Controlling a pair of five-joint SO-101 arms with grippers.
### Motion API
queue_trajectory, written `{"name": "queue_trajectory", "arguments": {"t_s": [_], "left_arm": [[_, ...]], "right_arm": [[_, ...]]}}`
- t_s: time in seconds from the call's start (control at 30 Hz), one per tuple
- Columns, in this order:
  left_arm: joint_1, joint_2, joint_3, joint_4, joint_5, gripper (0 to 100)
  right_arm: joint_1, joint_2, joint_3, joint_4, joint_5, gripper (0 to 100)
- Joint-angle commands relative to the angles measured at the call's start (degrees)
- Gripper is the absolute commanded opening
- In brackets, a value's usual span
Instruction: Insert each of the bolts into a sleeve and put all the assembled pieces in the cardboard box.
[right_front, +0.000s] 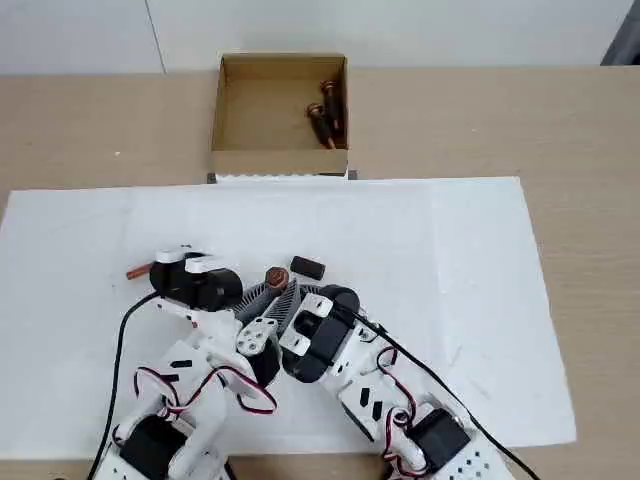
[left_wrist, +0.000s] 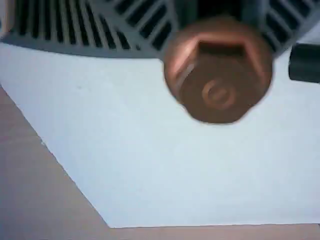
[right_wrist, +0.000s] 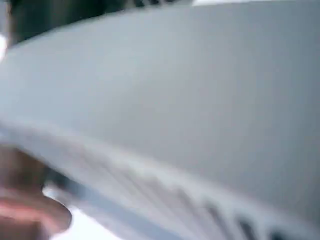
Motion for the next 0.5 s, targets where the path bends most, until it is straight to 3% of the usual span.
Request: {"name": "queue_trajectory", "arguments": {"t_s": [0.0, 0.2, 0.47], "left_arm": [[0.0, -0.3, 0.6, 1.6, -1.6, 2], [-3.3, -0.3, 0.3, 1.5, -5.3, 20], [-5.5, -0.1, -5.0, 1.5, -7.3, 20]], "right_arm": [[0.5, -0.9, 0.2, -1.9, 0.4, 0.3], [0.5, -0.9, 0.3, -1.9, 0.4, 0.3], [0.5, -0.9, 0.4, -1.9, 0.4, 0.3]]}}
